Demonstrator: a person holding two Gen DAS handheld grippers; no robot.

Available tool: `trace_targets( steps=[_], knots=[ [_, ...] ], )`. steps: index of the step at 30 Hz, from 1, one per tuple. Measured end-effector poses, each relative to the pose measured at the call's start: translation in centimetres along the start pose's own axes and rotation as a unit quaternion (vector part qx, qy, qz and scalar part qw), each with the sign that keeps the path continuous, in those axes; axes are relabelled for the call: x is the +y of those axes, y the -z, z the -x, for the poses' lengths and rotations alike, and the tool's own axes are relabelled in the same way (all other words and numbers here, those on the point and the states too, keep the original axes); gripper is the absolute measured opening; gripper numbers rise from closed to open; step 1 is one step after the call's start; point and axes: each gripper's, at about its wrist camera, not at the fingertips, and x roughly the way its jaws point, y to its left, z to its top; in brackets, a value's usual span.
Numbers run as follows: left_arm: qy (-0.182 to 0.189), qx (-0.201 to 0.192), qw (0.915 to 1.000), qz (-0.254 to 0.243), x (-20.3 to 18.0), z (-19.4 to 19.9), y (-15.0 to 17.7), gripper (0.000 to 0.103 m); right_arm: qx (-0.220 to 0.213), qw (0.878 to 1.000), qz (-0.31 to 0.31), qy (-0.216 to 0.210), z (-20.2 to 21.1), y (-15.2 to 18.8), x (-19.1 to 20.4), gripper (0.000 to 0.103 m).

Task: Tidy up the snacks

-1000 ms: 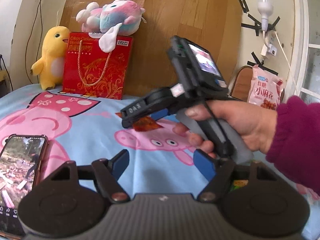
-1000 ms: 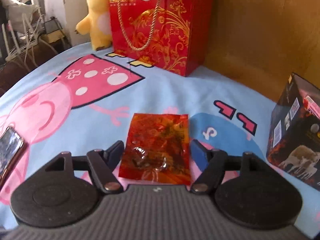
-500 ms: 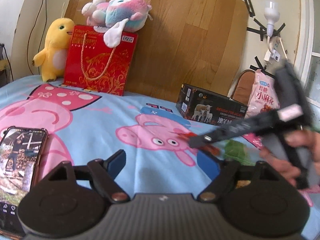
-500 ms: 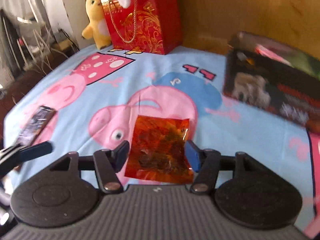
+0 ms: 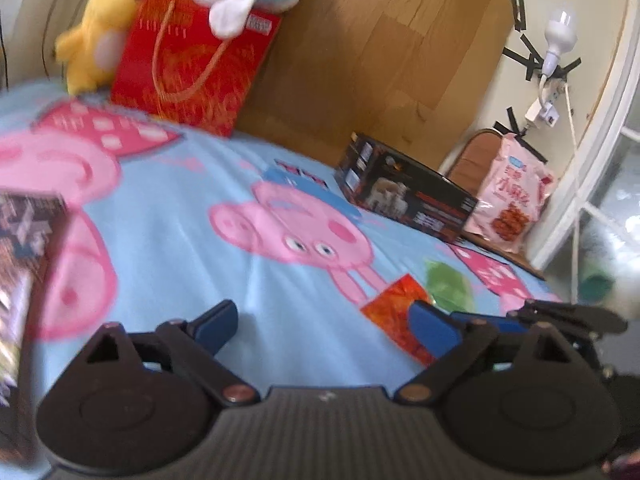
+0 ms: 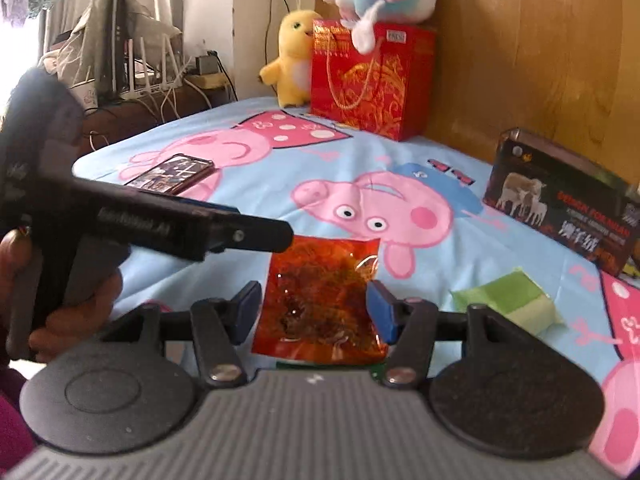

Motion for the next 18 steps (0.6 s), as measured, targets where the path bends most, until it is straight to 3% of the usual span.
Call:
trace_targets(
  steps=[10,16,18],
  knots=[
    [0.007,0.025,0.9990,-0.036,-2.8,0.3,1.4,0.098,-0.020,1.000,0.012,0.006,1.4,2.9,1.4,0.061],
    [0.025,0.050,0.9982,-0.022,-2.5,0.4,0.8,0.094,-0.046,0.999,0.019,0.005,2.4,3.2,1.9,0.060],
    [0.039,0.059,0.9975,-0.009,-2.1,0.6,0.5,0.091,-0.055,0.998,0.031,0.005,2.8,3.2,2.2,0.024]
  ],
)
